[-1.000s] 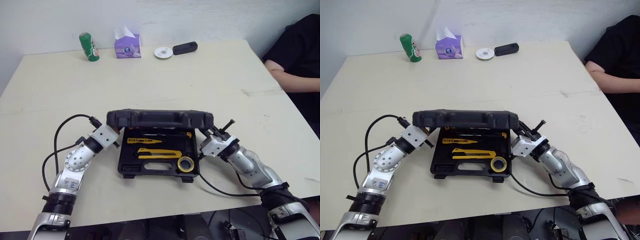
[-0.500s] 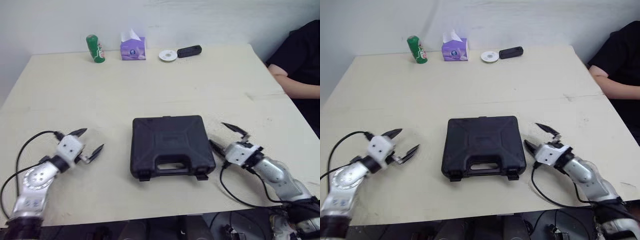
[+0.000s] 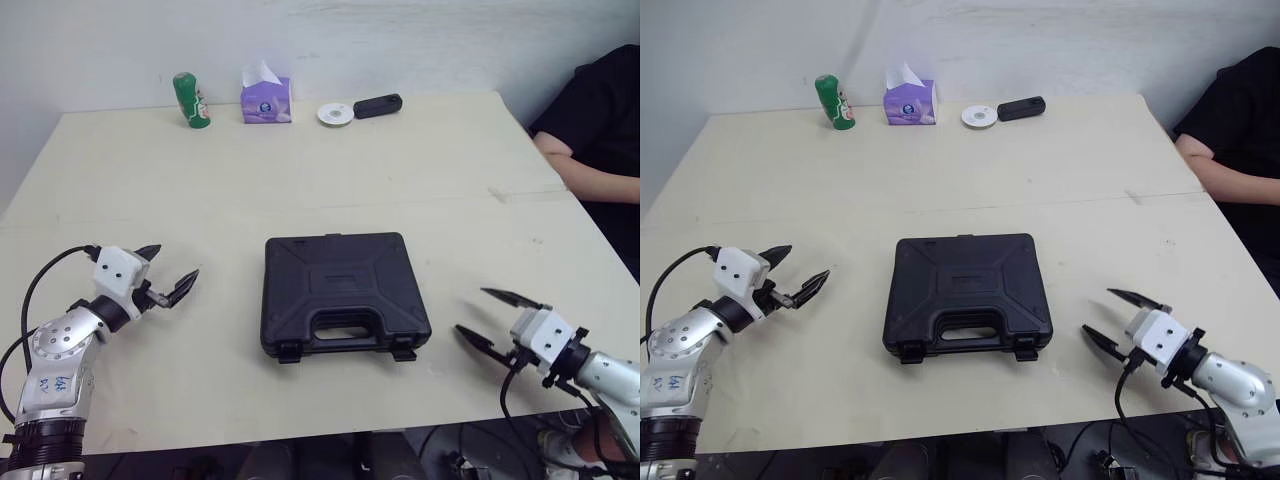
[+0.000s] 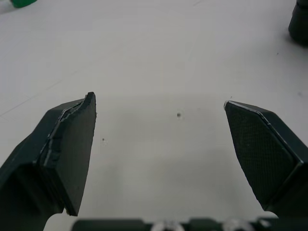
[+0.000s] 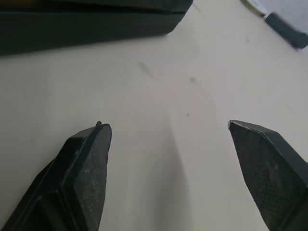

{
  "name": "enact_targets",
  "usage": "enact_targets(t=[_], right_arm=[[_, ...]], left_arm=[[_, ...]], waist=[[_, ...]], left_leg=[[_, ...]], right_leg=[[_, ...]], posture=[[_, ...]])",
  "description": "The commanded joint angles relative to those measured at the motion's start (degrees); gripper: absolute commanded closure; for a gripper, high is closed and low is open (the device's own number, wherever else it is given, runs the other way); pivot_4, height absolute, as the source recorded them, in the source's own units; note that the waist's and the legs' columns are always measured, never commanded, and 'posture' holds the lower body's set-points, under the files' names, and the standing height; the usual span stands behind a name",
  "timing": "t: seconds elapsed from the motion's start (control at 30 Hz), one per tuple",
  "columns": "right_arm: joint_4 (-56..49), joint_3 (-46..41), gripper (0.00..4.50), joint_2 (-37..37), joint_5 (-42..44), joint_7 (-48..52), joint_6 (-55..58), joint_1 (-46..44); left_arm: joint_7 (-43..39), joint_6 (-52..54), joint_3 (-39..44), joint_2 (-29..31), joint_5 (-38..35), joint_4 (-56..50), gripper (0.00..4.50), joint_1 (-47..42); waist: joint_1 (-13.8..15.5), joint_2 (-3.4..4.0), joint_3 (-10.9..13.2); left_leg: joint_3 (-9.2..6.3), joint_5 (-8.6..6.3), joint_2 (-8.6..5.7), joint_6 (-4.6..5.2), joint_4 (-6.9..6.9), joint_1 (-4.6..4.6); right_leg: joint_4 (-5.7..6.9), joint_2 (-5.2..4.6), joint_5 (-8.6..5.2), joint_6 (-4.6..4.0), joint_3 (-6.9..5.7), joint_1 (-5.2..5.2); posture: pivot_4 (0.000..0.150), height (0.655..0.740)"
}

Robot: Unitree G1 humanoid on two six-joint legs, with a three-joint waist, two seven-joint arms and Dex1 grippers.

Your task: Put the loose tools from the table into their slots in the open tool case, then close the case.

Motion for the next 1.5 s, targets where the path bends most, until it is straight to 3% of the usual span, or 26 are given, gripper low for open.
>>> enact_targets(t=[0.03,0.1,0.2,0.33,0.47,0.53,0.8,1.03,1.27,1.5], right_arm=[[-6.06,-2.61,0.71,-0.33,3.29,3.22,4.58,2.88],[-8.33,-3.35,1.25,-0.20,5.31,4.25,7.75,4.74],[-10.39,-3.92,2.64,0.48,5.05,5.03,9.32,6.02],[-12.33,-3.00,4.43,1.03,4.88,6.51,11.41,6.67],[-13.31,-2.36,4.50,0.63,4.44,8.52,13.84,7.07],[-13.35,-0.89,4.50,-0.19,3.16,9.73,15.67,6.80],[-17.58,1.32,4.50,-0.62,5.63,14.19,23.40,5.79],[-16.13,3.51,4.50,1.14,2.58,15.59,23.34,2.55],[-9.12,3.92,4.50,5.62,-4.02,12.79,16.14,-3.32],[-4.05,3.95,4.50,7.02,-4.77,14.92,14.21,-7.98]], left_arm=[[-2.33,1.02,-0.73,-0.52,-1.61,-1.38,0.00,-2.27],[-4.20,1.83,-1.76,-1.24,-2.77,-1.28,0.00,-4.22],[-5.82,4.31,-3.19,-2.06,-3.66,-0.40,0.77,-7.40],[-7.21,4.35,-7.47,-3.61,-0.75,4.54,2.38,-13.52],[-7.58,4.24,-10.86,-5.91,1.80,10.82,4.04,-20.44],[-5.42,1.36,-12.76,-7.52,5.33,18.27,4.42,-26.39],[-9.91,-4.22,-16.58,-12.47,9.16,39.61,4.42,-41.62],[-17.48,-8.78,-18.34,-13.50,11.43,52.24,4.42,-47.12],[-26.45,-13.87,-18.04,-13.86,11.91,56.98,4.42,-48.02],[-29.49,-14.76,-17.30,-12.61,12.08,55.91,4.42,-46.12]], waist=[[0.00,0.00,0.00],[0.15,0.00,0.00],[0.38,-0.01,0.00],[0.84,-0.01,0.00],[1.39,-0.01,0.00],[1.47,-0.01,0.00],[1.44,-0.13,0.05],[1.39,-0.28,0.13],[1.42,-0.47,0.14],[1.48,-0.47,0.13]], left_leg=[[0.00,0.00,0.00,0.00,0.00,0.01],[0.01,0.00,0.00,0.00,0.00,0.06],[0.00,0.00,0.00,0.00,0.00,0.08],[-0.02,0.00,-0.02,0.00,0.02,0.08],[-0.01,0.00,-0.02,-0.01,0.04,0.13],[-0.01,0.00,-0.02,-0.01,0.05,0.13],[0.00,0.01,-0.05,0.01,0.10,0.12],[0.00,0.00,-0.04,0.02,0.10,0.10],[-0.01,0.00,-0.04,0.01,0.16,0.10],[-0.01,0.01,-0.09,0.03,0.16,0.09]], right_leg=[[0.00,0.00,0.00,0.00,0.00,0.00],[0.01,0.00,0.01,0.01,0.02,0.04],[0.00,-0.01,0.01,0.01,0.01,0.07],[-0.03,-0.01,0.03,0.04,-0.01,0.10],[-0.03,0.01,0.05,0.05,-0.02,0.14],[-0.04,0.03,0.06,0.06,-0.03,0.15],[-0.15,0.07,0.13,0.16,-0.49,0.21],[-0.17,0.08,0.13,0.16,-0.57,0.20],[-0.14,0.07,0.14,0.17,-0.59,0.21],[-0.14,0.04,0.15,0.19,-0.58,0.21]], posture=[[0.150,0.7400],[0.150,0.7400],[0.150,0.7400],[0.150,0.7400],[0.150,0.7400],[0.150,0.7400],[0.150,0.7400],[0.150,0.7400],[0.150,0.7400],[0.150,0.7400]])
